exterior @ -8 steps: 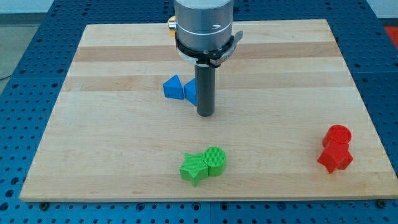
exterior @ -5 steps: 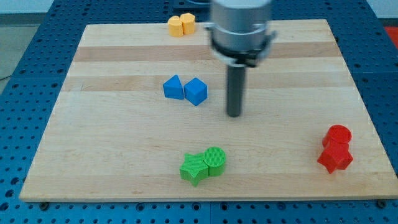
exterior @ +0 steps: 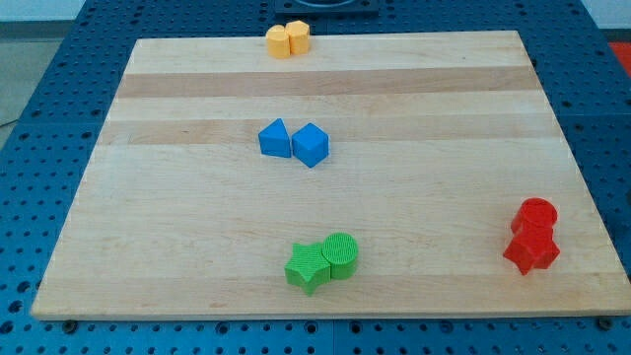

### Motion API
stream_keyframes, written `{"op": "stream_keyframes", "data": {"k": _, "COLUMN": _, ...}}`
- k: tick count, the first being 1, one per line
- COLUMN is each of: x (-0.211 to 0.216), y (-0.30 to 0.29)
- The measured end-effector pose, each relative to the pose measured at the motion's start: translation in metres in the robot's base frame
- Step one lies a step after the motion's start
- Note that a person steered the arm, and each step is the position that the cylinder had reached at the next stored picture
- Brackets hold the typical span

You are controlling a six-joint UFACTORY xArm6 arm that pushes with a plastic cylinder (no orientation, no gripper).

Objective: Slide the red star up a bit

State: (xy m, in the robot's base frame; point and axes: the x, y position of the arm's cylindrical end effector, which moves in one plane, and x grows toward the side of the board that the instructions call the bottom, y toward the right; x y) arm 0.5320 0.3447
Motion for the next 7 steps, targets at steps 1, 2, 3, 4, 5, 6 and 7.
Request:
{"op": "stream_keyframes", "data": {"k": 1, "x": 0.036, "y": -0.012}}
{"op": "stream_keyframes", "data": {"k": 2, "x": 0.039, "y": -0.062}}
{"op": "stream_keyframes", "data": {"k": 3, "x": 0.01, "y": -0.136}}
{"op": "stream_keyframes", "data": {"k": 4, "x": 0.0, "y": -0.131}}
{"op": "stream_keyframes", "data": {"k": 5, "x": 0.004, "y": -0.078}}
{"op": "stream_keyframes", "data": {"k": 6, "x": 0.034, "y": -0.069}}
{"op": "stream_keyframes", "data": {"k": 7, "x": 0.054, "y": -0.118}}
